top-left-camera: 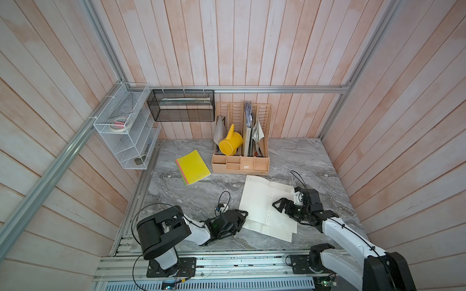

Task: Close the notebook
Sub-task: Close the notebook at the center of the board.

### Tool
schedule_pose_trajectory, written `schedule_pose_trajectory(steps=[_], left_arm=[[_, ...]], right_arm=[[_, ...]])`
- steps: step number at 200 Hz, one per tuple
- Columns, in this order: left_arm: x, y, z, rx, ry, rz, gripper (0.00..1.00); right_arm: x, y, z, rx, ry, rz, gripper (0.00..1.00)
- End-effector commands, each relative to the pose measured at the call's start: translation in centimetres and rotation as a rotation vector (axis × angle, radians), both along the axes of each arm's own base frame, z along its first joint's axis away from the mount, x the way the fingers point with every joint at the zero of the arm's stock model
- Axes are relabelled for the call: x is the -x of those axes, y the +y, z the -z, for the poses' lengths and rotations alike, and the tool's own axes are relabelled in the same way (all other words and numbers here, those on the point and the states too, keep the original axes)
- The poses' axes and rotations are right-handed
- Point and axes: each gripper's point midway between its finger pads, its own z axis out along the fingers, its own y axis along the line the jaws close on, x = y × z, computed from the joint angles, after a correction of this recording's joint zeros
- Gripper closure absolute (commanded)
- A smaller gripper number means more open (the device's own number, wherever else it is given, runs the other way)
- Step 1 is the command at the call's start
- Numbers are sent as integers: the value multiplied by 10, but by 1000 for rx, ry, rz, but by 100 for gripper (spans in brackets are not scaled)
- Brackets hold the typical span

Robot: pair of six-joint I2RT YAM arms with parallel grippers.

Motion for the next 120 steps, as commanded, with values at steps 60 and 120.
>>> schedule_pose_trajectory(steps=[60, 120], left_arm=[[9, 4, 35, -22, 49, -65, 95], [18, -11, -17, -10, -117, 71, 100]], right_arm=[[32, -3, 29, 23, 157, -20, 2], [21, -10, 19, 64, 122, 6, 2]])
